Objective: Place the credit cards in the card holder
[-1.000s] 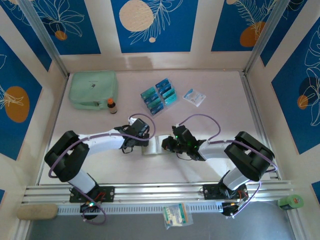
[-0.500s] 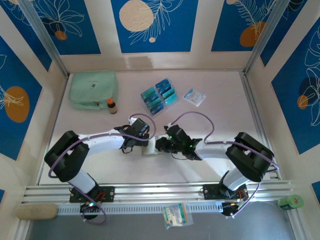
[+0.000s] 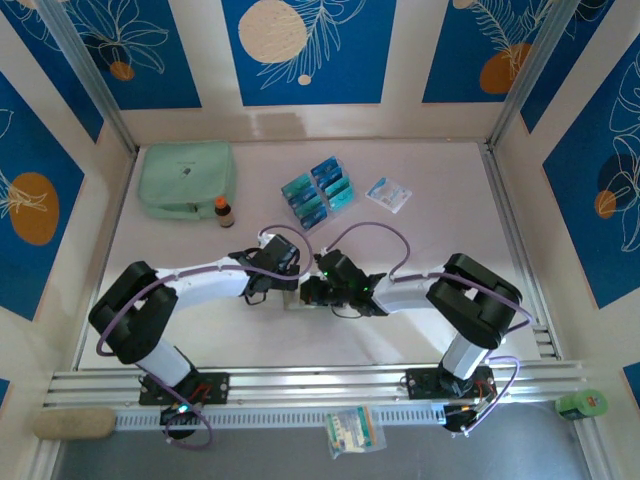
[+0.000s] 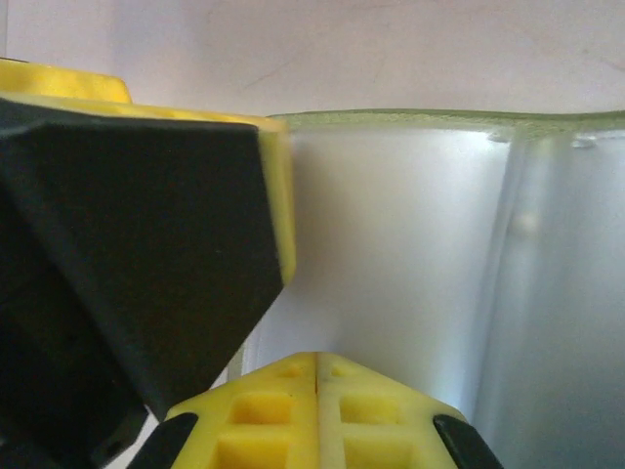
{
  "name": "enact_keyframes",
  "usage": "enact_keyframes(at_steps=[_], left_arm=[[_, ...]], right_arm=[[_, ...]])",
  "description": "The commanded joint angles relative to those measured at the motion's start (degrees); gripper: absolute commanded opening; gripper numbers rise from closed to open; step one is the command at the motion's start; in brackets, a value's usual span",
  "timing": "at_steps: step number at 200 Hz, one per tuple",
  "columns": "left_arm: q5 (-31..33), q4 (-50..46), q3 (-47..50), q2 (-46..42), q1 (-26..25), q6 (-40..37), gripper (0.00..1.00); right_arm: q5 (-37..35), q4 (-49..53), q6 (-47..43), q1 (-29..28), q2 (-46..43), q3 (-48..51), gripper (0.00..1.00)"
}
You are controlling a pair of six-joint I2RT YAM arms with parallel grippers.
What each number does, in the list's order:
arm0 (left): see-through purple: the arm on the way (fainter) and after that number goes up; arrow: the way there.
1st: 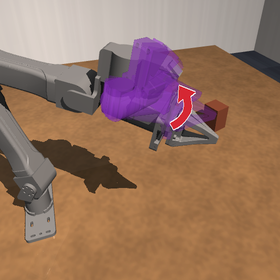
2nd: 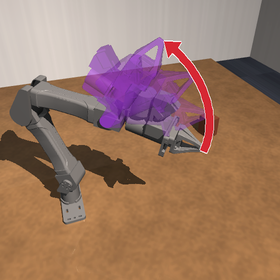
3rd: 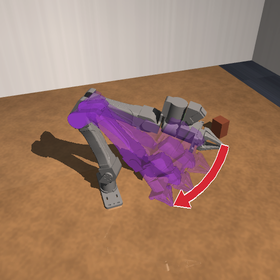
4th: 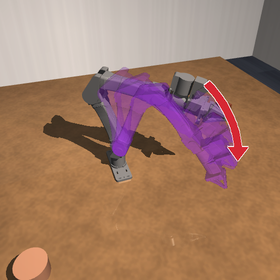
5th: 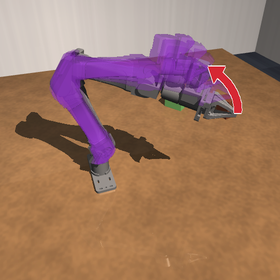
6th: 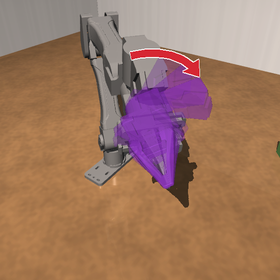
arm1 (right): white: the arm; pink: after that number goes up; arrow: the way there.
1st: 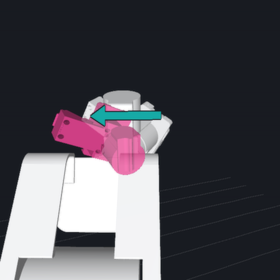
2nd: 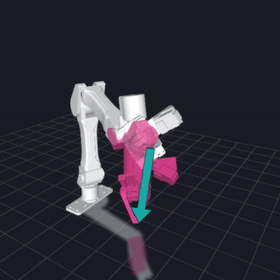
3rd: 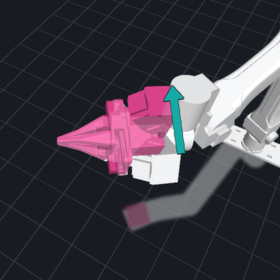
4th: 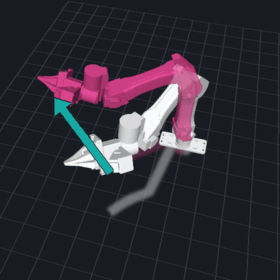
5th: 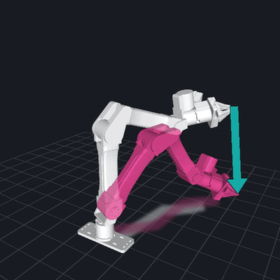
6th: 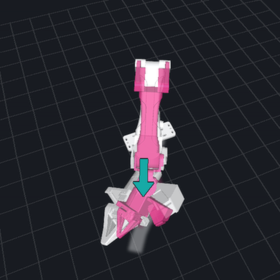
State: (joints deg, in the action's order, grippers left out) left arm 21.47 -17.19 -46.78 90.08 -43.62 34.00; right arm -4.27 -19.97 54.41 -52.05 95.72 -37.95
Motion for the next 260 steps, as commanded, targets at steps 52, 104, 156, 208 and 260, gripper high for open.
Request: enact_keyframes(at_steps=[52, 104, 156, 208, 260], left_arm=[[-0.1, -1.1, -1.2, -3.5, 0.0, -0.1, 1.0], [-2.2, -0.9, -1.6, -5.2, 0.0, 0.9, 1.0], [-3.8, 0.3, 0.6, -4.6, -0.1, 2.9, 1.0], [-5.1, 2.4, 2.4, -2.0, -0.4, 4.1, 1.0], [-4.7, 3.0, 3.6, 0.0, -0.5, 3.6, 1.0]], right_arm=[[-2.8, 1.3, 1.6, 3.5, -3.6, 5.8, 0.0], [-3.2, 0.8, 2.6, 3.9, -3.8, 6.5, 0.0], [-3.5, 1.1, 2.6, 4.0, -4.7, 6.7, 0.0], [-3.6, 1.5, 2.6, 4.5, -5.5, 7.1, 0.0], [-4.5, 3.5, 2.1, 7.6, -9.6, 9.4, 0.0]])
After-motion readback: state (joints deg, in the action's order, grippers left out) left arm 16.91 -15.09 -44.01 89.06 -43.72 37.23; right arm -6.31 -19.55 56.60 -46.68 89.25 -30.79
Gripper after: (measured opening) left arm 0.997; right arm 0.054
